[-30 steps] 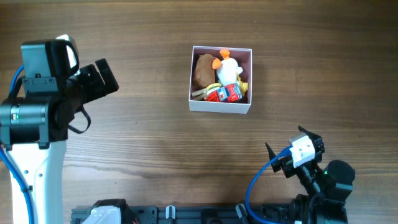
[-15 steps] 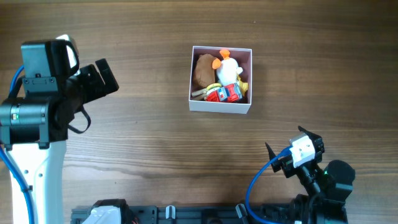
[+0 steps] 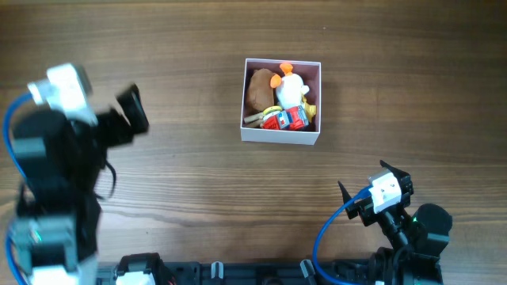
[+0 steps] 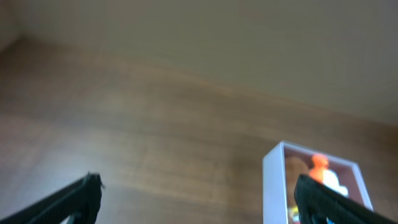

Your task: Pack container

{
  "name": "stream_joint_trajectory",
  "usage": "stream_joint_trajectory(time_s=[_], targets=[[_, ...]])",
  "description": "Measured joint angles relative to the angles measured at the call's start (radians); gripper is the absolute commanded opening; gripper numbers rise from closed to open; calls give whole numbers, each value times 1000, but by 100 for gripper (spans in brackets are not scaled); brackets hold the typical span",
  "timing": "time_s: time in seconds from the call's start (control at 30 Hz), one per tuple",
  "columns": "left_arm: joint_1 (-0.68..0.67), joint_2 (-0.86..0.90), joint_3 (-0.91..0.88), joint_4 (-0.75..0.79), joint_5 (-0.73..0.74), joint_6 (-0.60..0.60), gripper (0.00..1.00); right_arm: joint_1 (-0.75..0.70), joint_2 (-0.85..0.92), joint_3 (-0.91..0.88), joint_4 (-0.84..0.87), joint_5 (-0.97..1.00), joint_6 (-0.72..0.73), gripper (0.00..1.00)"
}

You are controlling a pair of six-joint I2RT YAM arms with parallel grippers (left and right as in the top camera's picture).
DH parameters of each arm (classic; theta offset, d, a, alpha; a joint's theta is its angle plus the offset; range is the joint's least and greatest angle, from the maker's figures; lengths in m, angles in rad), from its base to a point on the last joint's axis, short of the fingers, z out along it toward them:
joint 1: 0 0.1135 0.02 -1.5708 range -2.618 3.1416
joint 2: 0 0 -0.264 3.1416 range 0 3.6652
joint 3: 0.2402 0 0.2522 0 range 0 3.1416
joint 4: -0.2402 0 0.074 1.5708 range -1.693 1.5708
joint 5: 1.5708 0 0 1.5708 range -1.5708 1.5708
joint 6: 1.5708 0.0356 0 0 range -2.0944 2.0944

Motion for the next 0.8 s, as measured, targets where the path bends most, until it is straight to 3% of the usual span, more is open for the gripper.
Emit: stream_joint_trajectory(time_s=[0.27,0.37,0.8], targets=[[0,-411,-539,249,121,111,100,0,-1,-1,3,3,0,100],[0,-547,-682,261,164,136,100,0,-1,-1,3,4,0,100],[-43,-766,-891,270,222,157,100,0,-2,-1,3,4,0,100]])
